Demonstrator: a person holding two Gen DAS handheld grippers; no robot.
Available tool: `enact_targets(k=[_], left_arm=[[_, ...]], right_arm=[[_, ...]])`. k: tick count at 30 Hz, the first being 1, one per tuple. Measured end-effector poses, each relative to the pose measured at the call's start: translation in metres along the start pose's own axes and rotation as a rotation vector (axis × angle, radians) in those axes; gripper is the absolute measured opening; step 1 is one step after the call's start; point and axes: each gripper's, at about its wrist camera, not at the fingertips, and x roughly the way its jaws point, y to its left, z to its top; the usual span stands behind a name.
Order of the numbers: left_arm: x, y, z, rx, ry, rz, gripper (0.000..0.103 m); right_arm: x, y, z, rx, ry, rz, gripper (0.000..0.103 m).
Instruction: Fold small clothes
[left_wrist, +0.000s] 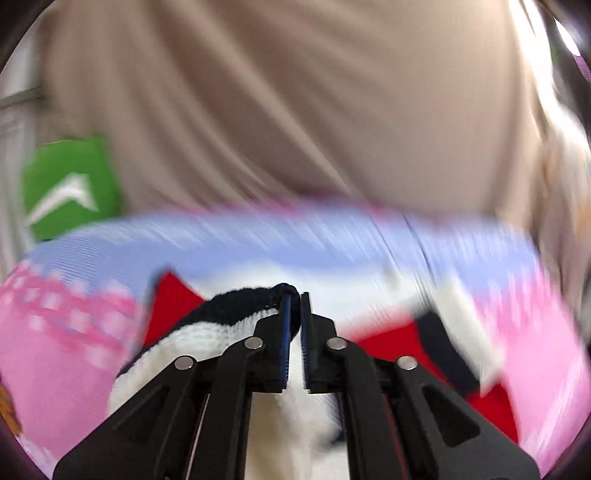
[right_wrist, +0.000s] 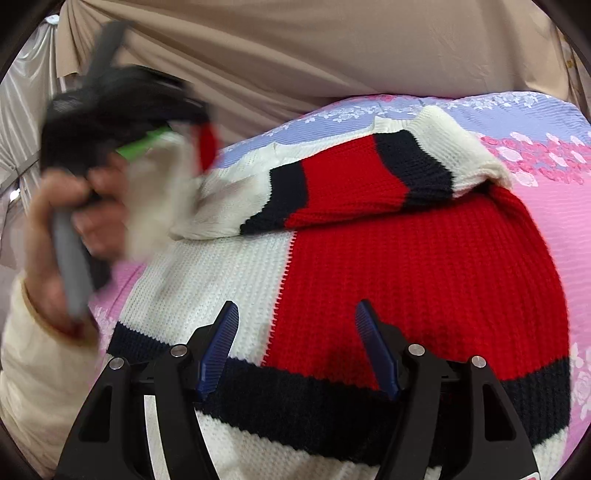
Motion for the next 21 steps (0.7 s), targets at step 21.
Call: enact_targets(k=[21], left_arm=[[-0.022,0.157,-0.077,-0.479,0.151,0.017,0.037]], right_arm=[[0.081,0.112,0.037,-0.632,0.127,0.042,0.072]])
